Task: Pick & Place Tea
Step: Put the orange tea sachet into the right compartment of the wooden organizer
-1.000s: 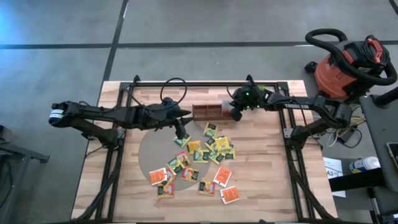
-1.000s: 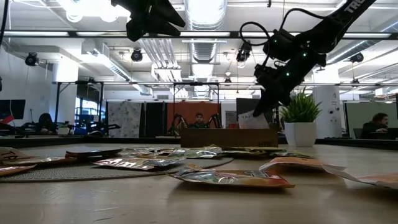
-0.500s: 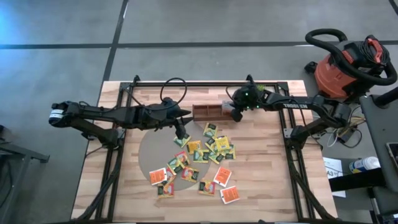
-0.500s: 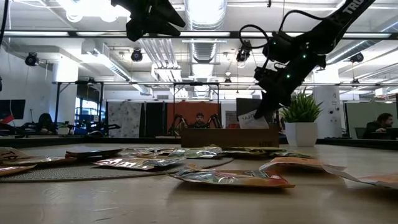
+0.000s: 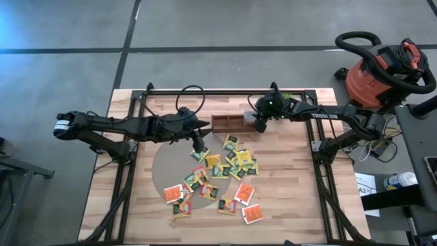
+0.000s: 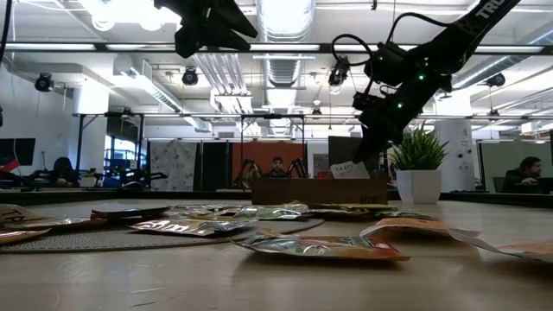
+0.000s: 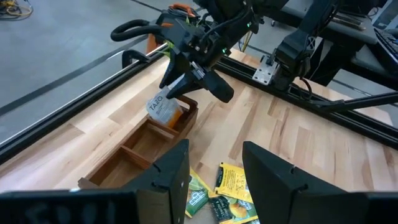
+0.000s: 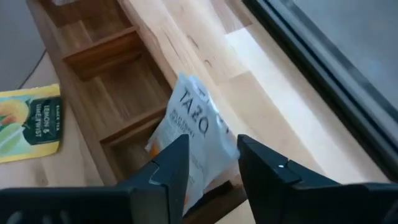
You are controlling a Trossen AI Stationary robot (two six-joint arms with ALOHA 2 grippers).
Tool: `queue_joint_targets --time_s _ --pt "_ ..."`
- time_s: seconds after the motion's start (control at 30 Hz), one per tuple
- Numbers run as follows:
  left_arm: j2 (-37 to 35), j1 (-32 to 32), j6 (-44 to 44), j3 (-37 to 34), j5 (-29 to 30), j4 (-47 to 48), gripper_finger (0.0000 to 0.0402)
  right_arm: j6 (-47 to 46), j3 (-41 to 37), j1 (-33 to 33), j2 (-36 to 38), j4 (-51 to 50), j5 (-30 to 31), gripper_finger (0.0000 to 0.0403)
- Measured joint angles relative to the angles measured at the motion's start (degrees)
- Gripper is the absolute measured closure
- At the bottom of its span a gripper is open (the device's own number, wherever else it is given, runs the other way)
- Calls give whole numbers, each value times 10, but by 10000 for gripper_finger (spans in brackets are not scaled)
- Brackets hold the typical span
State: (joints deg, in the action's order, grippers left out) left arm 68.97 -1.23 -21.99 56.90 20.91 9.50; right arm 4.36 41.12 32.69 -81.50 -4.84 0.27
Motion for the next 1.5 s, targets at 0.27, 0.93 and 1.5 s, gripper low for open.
queue_joint_targets --time_s 0.27,0.93,1.5 --pt "0 0 -7 0 0 1 259 96 51 -3 11 -85 29 273" --pt "0 -26 -175 -70 -92 228 259 38 185 -168 11 -259 27 286" --pt "0 -366 -328 -192 -78 145 259 -44 160 -259 -1 -261 28 292"
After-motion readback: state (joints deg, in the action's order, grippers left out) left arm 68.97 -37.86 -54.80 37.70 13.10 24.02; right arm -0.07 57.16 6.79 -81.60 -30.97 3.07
